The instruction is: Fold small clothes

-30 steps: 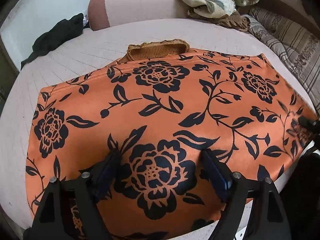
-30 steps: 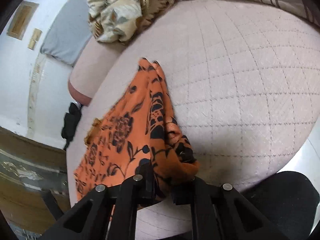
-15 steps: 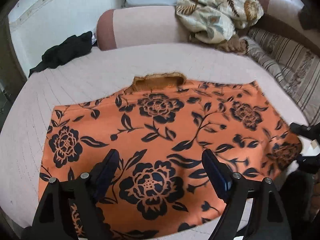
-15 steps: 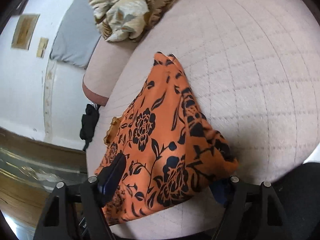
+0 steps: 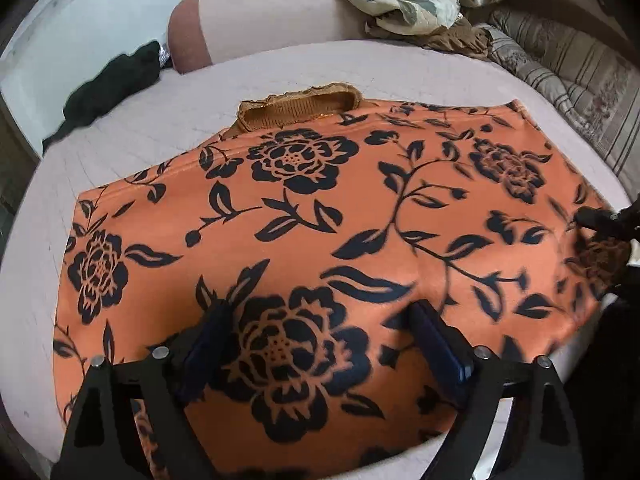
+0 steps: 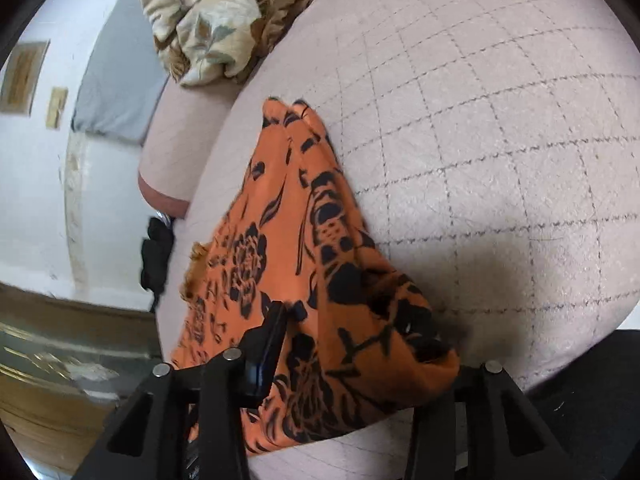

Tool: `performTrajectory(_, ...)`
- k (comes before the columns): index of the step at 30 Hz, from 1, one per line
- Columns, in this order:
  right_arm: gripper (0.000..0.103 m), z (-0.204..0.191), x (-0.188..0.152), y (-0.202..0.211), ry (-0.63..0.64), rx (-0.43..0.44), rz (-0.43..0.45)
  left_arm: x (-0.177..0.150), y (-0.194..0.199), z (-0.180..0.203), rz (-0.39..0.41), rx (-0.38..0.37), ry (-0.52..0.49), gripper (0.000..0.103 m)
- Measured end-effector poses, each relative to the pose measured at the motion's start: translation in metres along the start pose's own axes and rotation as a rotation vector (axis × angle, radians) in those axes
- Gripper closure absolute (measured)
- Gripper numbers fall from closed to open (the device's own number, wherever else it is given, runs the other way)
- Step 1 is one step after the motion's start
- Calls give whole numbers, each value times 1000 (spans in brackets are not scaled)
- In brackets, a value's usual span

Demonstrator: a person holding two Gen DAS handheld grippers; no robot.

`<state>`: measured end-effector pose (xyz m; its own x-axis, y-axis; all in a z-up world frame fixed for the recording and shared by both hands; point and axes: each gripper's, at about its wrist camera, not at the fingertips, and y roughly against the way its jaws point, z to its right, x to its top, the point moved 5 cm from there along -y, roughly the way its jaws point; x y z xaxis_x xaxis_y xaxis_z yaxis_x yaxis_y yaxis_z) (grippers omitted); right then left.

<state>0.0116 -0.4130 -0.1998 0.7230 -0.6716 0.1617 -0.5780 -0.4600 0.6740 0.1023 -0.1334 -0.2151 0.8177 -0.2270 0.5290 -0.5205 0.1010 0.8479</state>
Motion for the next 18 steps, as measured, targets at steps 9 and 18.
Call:
performTrajectory(9,64,-14,2,-4,55,-34,13,-8,3,-7,10,8,0,13)
performTrajectory(18,90,-169,-31,31,554,-47,144,-19,86,-111,230,6,366,13)
